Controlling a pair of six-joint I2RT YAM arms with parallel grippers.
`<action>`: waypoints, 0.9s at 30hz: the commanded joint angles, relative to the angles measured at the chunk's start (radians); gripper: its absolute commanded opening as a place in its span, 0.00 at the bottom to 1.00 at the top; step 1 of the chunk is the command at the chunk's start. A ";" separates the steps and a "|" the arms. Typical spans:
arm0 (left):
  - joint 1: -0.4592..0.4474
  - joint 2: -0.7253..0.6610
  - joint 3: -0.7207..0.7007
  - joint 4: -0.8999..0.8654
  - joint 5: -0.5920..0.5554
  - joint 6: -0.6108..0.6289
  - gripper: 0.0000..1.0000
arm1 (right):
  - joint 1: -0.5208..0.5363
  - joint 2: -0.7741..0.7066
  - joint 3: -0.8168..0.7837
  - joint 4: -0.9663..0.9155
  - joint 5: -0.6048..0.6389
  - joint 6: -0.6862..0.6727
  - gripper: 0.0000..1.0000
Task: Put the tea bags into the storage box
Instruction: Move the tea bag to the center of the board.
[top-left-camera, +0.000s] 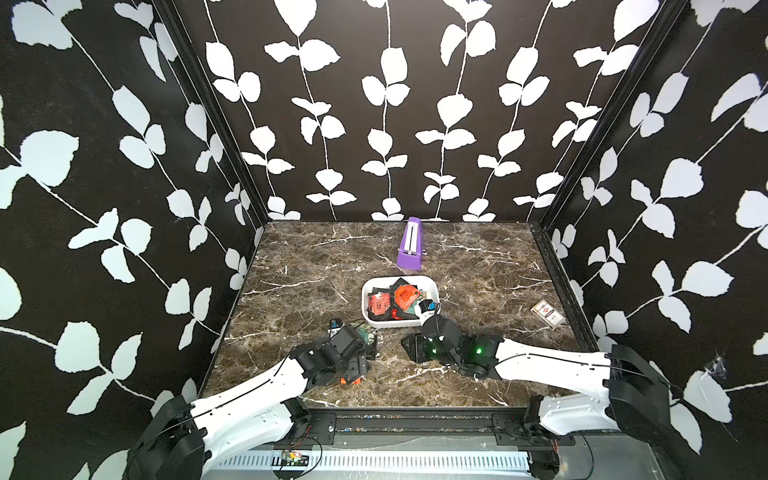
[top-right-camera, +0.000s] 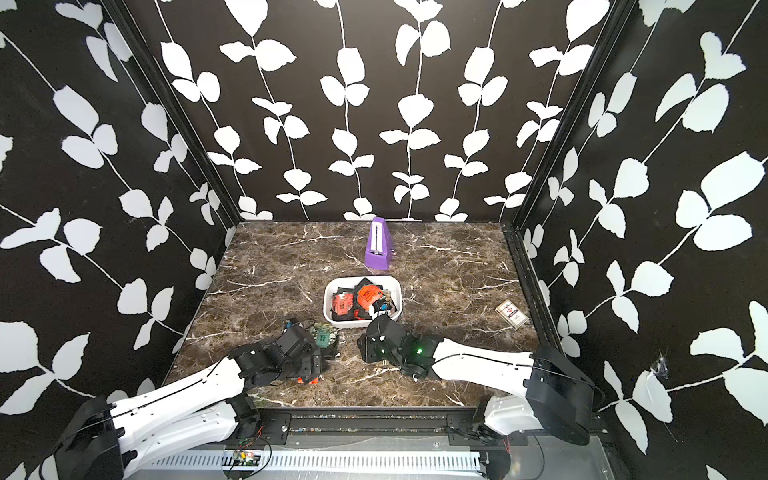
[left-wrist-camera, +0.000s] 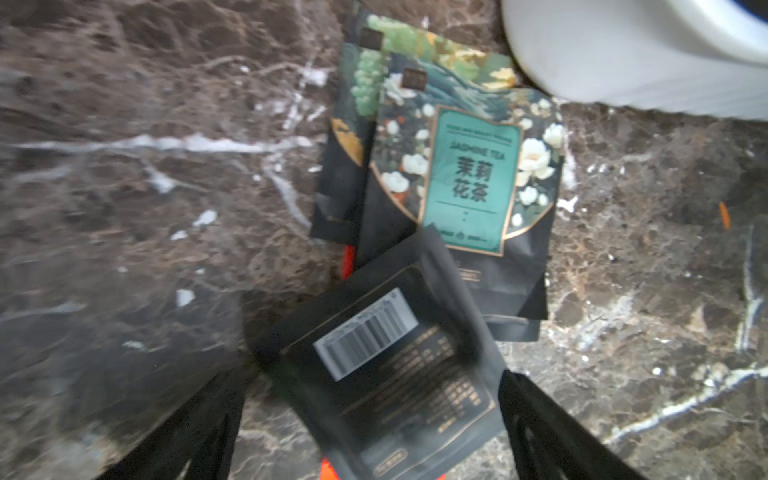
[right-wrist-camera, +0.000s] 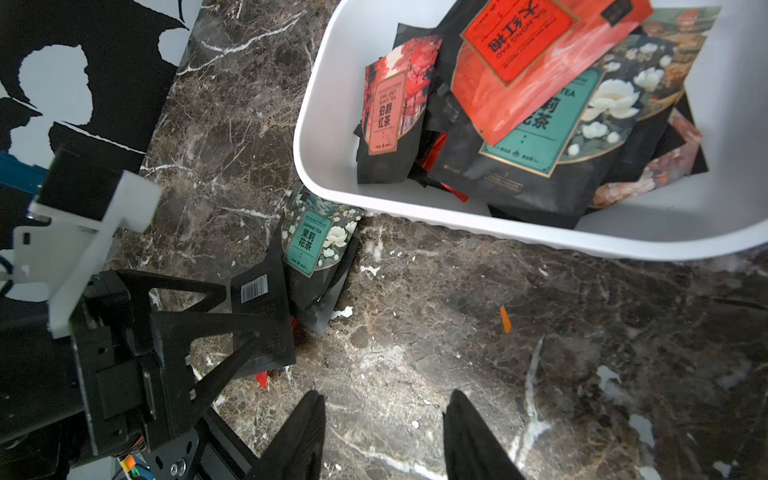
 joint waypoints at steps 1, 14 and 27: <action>0.007 0.013 -0.014 0.051 0.029 0.021 0.91 | 0.010 -0.030 -0.035 0.026 0.033 0.017 0.48; -0.042 0.156 0.030 0.212 0.151 0.059 0.78 | 0.012 -0.107 -0.108 -0.003 0.097 0.061 0.47; -0.197 0.299 0.164 0.302 0.137 -0.015 0.81 | 0.022 -0.162 -0.176 -0.007 0.130 0.113 0.46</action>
